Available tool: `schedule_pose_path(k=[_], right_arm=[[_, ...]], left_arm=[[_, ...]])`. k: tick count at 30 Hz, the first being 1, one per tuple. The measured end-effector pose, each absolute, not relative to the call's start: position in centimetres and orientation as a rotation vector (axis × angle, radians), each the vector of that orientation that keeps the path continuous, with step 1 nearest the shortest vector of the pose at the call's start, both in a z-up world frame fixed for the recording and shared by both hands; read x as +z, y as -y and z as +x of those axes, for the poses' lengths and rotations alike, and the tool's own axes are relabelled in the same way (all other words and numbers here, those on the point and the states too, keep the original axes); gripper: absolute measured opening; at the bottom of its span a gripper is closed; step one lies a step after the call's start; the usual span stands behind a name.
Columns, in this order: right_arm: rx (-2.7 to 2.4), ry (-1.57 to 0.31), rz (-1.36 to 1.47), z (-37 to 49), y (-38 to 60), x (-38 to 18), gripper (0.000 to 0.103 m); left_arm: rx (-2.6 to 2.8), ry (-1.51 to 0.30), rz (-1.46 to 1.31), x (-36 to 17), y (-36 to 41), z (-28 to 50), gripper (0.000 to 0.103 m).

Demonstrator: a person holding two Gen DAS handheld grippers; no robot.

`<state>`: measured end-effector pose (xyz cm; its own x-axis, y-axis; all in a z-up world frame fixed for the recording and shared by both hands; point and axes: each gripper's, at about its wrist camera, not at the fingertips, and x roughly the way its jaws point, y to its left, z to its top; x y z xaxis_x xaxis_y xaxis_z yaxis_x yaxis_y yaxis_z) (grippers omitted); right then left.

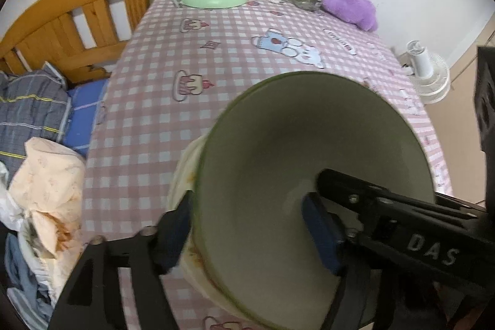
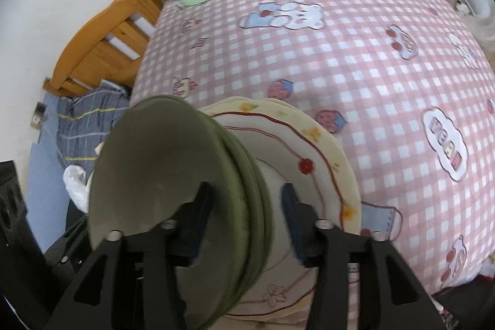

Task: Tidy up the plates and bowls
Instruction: 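Lower the bowl stack onto the red-rimmed plate and open the right gripper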

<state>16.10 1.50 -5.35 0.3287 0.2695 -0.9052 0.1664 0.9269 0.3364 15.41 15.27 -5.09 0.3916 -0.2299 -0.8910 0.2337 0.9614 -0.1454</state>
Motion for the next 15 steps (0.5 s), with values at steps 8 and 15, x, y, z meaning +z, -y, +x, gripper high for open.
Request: schedule_pose_path(k=[8, 15], right_arm=[[0.033, -1.237, 0.416, 14.5, -1.9, -5.4, 0.066], [0.031, -1.147, 0.353, 13.8, -1.9, -3.0, 0.068]], left_arm=[[-0.274, -1.115, 0.055, -4.5, -15.8, 14.3, 0.083], [-0.214, -1.033, 0.067, -2.6, -15.9, 13.7, 0.084]])
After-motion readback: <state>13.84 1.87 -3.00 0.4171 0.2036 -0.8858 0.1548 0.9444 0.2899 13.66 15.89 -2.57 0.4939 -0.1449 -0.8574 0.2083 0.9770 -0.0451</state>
